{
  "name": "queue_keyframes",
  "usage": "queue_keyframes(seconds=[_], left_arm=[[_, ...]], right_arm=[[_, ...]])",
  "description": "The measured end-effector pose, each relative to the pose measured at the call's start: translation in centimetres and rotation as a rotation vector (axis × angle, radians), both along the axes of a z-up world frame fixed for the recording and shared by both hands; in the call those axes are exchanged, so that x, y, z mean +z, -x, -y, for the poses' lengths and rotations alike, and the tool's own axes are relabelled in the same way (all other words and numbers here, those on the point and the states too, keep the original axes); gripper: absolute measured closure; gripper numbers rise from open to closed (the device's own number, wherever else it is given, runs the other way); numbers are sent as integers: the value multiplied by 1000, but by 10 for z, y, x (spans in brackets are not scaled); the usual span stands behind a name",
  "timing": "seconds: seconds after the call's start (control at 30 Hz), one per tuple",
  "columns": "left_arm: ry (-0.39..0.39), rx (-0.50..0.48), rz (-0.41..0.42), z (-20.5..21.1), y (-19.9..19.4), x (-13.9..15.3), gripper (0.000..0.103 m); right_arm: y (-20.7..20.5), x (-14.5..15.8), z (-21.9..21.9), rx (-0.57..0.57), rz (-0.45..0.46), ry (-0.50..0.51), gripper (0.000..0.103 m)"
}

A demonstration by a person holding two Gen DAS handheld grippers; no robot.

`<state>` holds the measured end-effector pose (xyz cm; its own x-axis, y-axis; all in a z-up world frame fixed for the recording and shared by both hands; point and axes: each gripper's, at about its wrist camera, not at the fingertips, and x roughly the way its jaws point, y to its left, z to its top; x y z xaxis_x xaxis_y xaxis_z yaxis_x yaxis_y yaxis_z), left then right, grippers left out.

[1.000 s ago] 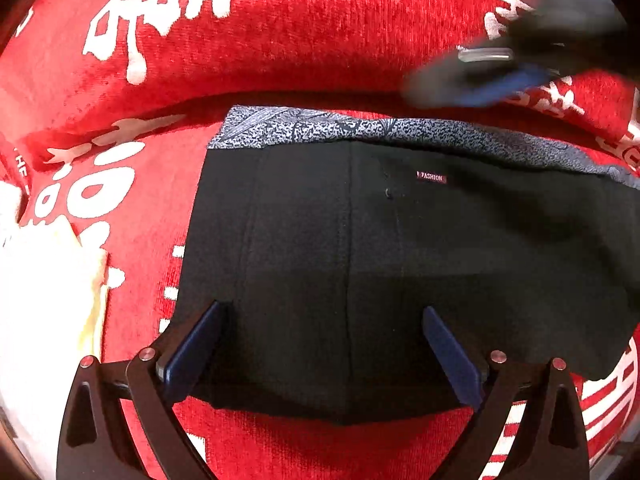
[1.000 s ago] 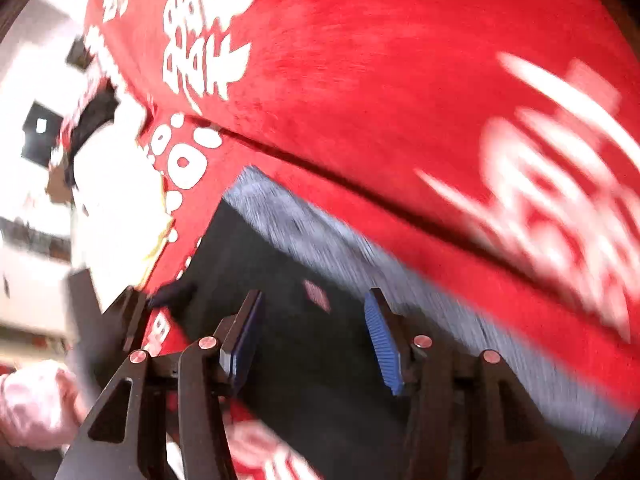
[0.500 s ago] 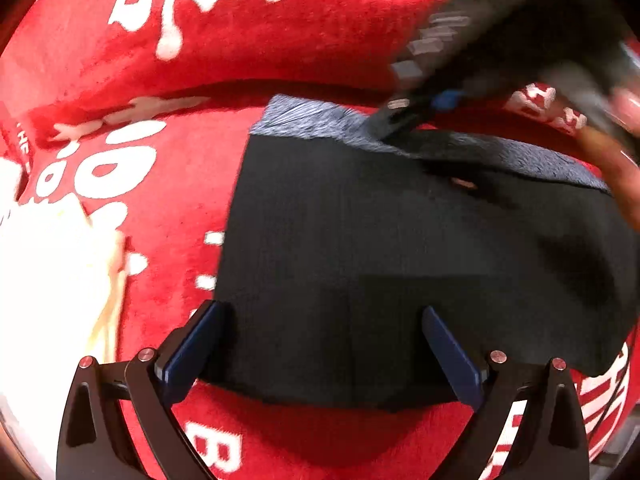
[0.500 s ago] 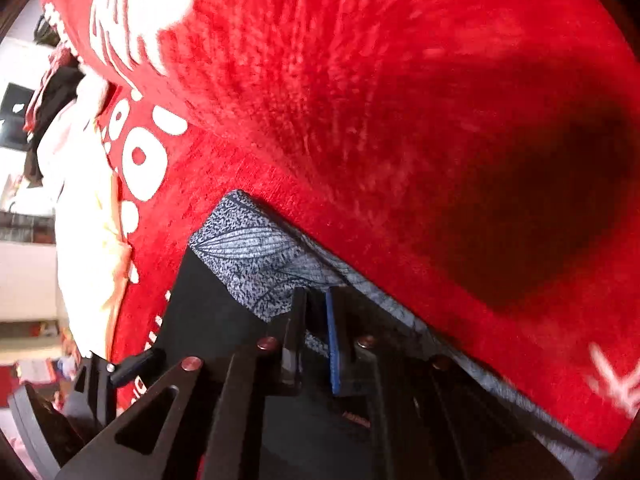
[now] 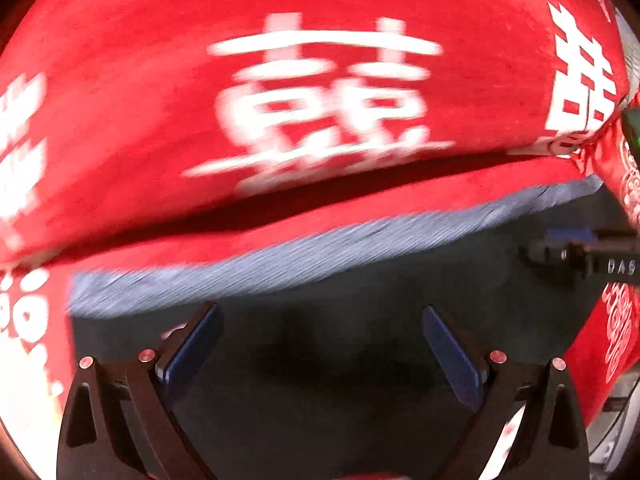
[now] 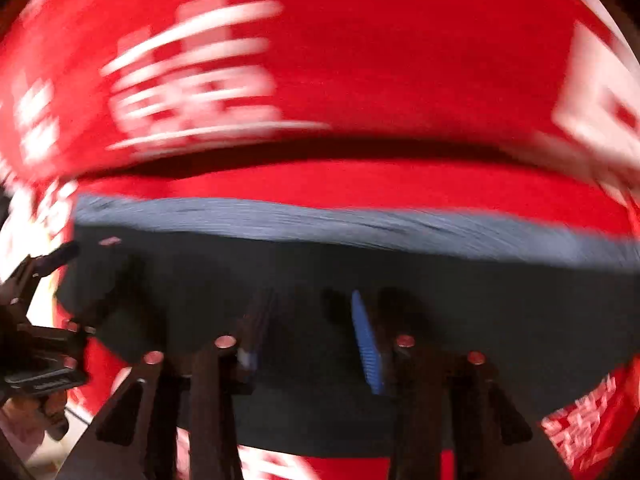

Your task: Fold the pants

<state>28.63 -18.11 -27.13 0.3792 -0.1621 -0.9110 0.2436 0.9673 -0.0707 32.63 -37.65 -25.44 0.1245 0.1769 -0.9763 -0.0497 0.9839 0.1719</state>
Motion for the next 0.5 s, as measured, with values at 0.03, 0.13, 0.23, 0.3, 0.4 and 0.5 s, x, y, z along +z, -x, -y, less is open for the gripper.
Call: queue_keyframes(seconds=[0.03,0.13,0.23,0.3,0.4,0.5], left_arm=[[5,0,-5,19,-8,-6,3],[-20,41,-20,55,-28,-25,3],[-50,139,-85,64,-42,-55,0],[-14,192,-100,56,-44,-56,0],[-81,198,-108,53,-46,-49,0],[-117,193,-101,59,-39,-32,0]], right_arm=[[-1,-3,20,-38,-6,-3,67],[-4,-24,75,-130,-18,-17,68],[-9,-34,87,-53,42,-41,76],[-15,-28,91,3,90,11,78],[-19,-20,120,-54,116,94,73],[-1,-7,183,-220,108,42,73]])
